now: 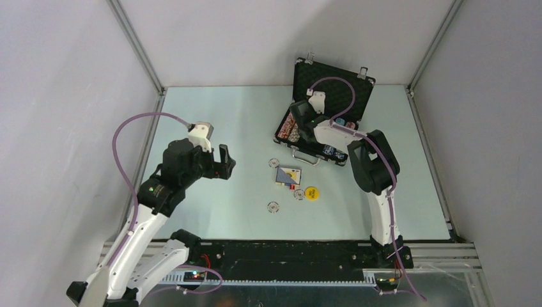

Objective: Pack up texas hold em set

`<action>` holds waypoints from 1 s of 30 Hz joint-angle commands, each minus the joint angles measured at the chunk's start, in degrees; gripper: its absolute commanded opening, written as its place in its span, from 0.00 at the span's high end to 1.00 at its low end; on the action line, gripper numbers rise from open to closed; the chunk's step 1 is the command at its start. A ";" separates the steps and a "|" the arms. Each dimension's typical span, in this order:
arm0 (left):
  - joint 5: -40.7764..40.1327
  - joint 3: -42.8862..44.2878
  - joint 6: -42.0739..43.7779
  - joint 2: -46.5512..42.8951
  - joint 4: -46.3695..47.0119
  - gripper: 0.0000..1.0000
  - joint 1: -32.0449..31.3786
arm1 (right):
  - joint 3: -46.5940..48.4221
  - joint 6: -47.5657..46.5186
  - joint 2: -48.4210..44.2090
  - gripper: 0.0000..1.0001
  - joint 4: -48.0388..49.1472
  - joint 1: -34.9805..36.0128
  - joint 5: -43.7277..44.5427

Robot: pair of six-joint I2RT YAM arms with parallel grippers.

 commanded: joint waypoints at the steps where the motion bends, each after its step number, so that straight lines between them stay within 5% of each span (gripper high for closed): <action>1: 1.12 -0.03 1.16 -0.13 1.88 0.04 0.41 | 2.29 -0.79 0.57 0.97 -1.15 0.17 3.45; 15: 1.11 -0.06 1.16 -0.17 1.88 0.04 0.40 | 1.21 0.32 -0.31 0.55 -0.76 -0.67 0.97; 30: 0.69 0.06 1.25 -0.39 1.77 0.04 0.38 | -5.64 2.86 -9.89 0.56 1.25 0.24 -2.08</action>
